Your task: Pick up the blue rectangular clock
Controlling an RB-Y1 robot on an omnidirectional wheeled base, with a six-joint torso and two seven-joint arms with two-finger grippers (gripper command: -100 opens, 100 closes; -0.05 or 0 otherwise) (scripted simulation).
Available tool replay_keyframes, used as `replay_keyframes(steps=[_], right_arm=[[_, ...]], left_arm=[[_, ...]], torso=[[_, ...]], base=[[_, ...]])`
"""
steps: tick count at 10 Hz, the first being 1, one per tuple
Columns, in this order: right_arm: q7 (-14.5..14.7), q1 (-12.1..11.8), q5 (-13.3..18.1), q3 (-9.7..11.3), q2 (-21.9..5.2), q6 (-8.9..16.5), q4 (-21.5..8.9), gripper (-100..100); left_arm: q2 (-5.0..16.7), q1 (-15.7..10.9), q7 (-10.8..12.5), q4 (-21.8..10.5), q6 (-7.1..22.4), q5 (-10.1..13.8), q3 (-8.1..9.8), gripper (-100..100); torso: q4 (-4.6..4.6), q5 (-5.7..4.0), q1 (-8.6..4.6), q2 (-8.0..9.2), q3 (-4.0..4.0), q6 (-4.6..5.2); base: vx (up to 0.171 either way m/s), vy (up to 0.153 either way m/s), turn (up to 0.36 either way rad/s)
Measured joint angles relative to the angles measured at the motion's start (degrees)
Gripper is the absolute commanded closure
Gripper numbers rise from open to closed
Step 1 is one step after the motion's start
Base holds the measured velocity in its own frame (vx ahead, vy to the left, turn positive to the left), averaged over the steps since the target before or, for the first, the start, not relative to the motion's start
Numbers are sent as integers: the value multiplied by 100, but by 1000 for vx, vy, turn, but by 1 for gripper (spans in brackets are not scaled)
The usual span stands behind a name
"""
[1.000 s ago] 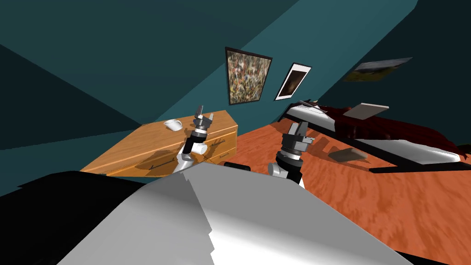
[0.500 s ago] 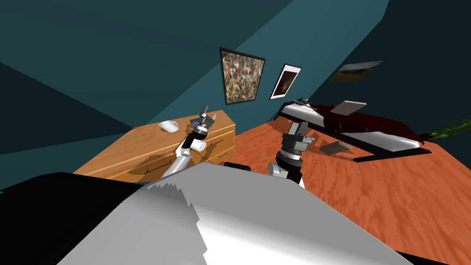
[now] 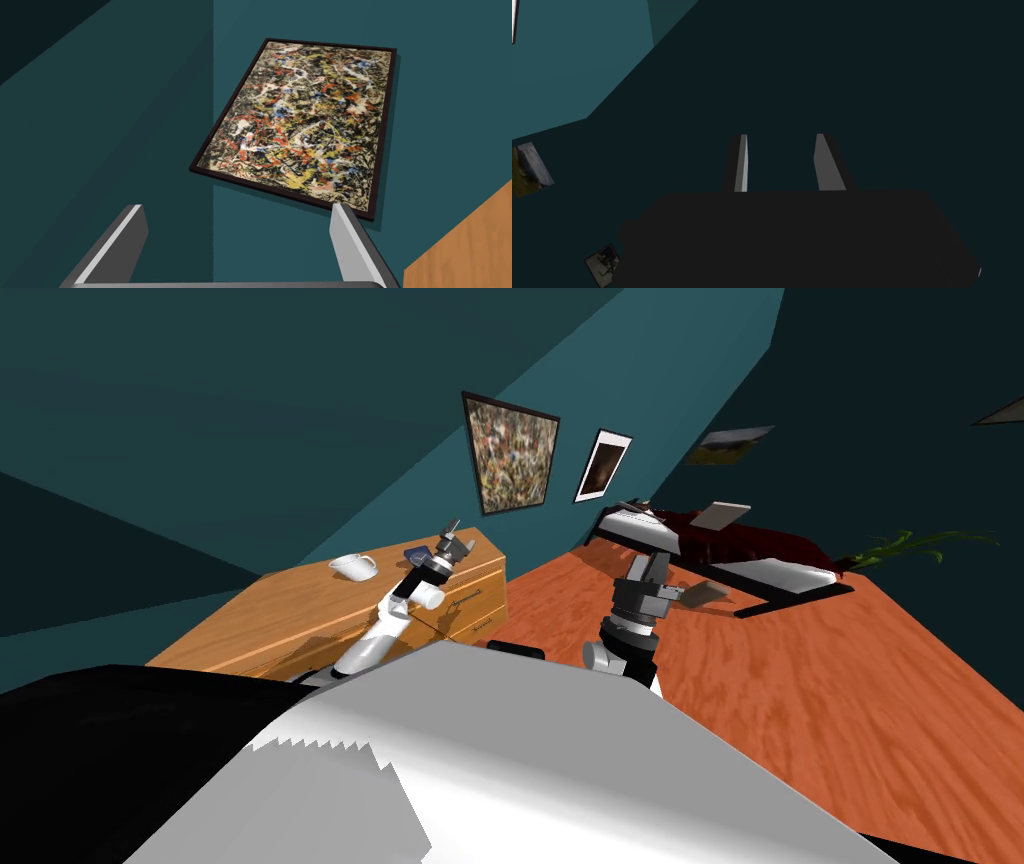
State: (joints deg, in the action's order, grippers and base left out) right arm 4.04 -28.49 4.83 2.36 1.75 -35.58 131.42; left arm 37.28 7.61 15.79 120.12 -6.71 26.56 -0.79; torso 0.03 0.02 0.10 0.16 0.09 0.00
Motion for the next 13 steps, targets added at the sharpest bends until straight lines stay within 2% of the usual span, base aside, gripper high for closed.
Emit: replay_keyframes(steps=[2, 3, 8, 10, 12, 13], right_arm=[[0, 0, 0, 0, 0, 0, 0, 0], [0, -1, 0, -1, 0, 0, 0, 0], [0, 0, 0, 0, 0, 0, 0, 0], [0, -2, 0, -1, 0, 0, 0, 0], [0, -1, 0, -1, 0, 0, 0, 0], [0, -1, 0, -1, 0, 0, 0, 0]], left_arm=[[291, -206, 186, -215, 287, 238, -77, -100], [410, -229, 260, -227, 443, 324, -87, -100], [1262, -714, 805, -752, 1217, 1054, -211, -100], [1449, -800, 926, -825, 1514, 1218, -217, -100], [1724, -895, 1108, -961, 1815, 1480, -228, -100], [1813, -1072, 1213, -1124, 2006, 1592, -288, -100]], torso=[[0, 1, 4, -2, -1, -1], [0, 2, 4, -3, -1, -5], [0, 2, 6, -3, -1, -2], [-2, 2, 3, -11, -5, -8], [-1, 2, 6, -6, -3, -7], [-1, 3, 11, -5, -2, -2]], base=[[-41, 22, -134], [-52, 14, -200], [-41, 23, -141], [-23, 17, -66], [-41, 33, -169], [-38, 36, -112]])
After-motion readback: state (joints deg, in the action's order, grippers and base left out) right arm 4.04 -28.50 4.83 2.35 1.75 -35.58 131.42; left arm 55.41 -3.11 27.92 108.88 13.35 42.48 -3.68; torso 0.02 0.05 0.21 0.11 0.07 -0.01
